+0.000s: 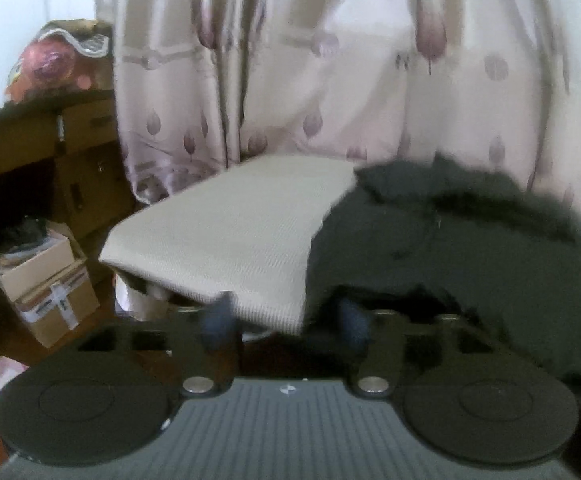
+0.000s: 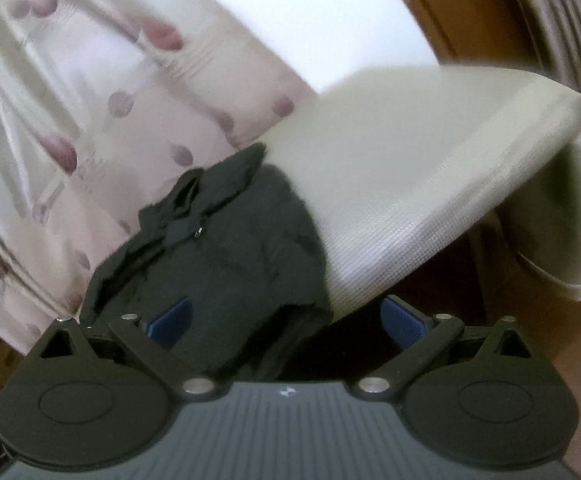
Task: Fold large clothes
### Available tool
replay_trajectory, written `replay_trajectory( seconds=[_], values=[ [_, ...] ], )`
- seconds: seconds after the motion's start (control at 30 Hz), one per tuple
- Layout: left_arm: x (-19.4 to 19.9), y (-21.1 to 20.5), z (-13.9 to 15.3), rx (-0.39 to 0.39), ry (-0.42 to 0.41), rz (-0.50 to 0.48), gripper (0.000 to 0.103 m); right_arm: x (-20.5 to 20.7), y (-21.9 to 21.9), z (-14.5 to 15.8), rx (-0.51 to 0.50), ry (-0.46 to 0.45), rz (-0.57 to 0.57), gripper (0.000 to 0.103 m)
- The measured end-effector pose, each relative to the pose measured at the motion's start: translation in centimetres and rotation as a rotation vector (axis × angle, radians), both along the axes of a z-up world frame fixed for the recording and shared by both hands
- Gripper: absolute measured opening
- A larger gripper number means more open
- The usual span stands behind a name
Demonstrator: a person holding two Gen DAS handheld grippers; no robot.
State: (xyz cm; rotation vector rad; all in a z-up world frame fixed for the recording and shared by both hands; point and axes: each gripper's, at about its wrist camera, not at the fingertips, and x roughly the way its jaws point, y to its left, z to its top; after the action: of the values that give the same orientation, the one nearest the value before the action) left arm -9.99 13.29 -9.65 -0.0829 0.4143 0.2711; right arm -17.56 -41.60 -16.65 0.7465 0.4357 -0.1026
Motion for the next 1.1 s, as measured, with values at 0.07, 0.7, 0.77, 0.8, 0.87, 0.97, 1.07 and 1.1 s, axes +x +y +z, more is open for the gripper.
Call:
replay_trajectory(
  seconds=[0.07,0.7,0.77,0.8,0.87,0.97,1.07,1.1],
  values=[
    [-0.2,0.2,0.7,-0.021,-0.026,0.013,0.089,0.7,-0.5,-0.5,0.025,0.013,-0.007,0.102],
    [6.9,3.5,-1.7,-0.348,0.246,-0.239,0.094,5.8,0.1,-2.0,0.121,0.017,0.141,0.016],
    [7.2,3.4,-2.0,-0.361,0.256,-0.254,0.092,5.4,-0.4,-2.2,0.152,0.003,0.135,0.016],
    [7.3,3.4,-2.0,-0.358,0.256,-0.255,0.091,5.5,-0.5,-2.4,0.152,0.004,0.143,0.016],
    [7.0,3.4,-1.7,-0.339,0.234,-0.254,0.093,5.6,-0.3,-2.4,0.133,0.002,0.153,0.019],
    [6.2,3.8,-0.8,-0.317,0.188,-0.256,0.102,5.7,-0.3,-2.2,0.153,0.003,0.161,0.040],
    [6.0,4.4,-0.4,-0.319,0.178,-0.271,0.103,5.7,-0.2,-2.0,0.162,-0.015,0.149,0.100],
    [6.0,4.7,-0.3,-0.324,0.176,-0.276,0.103,5.7,-0.1,-1.9,0.161,-0.022,0.147,0.100]
  ],
)
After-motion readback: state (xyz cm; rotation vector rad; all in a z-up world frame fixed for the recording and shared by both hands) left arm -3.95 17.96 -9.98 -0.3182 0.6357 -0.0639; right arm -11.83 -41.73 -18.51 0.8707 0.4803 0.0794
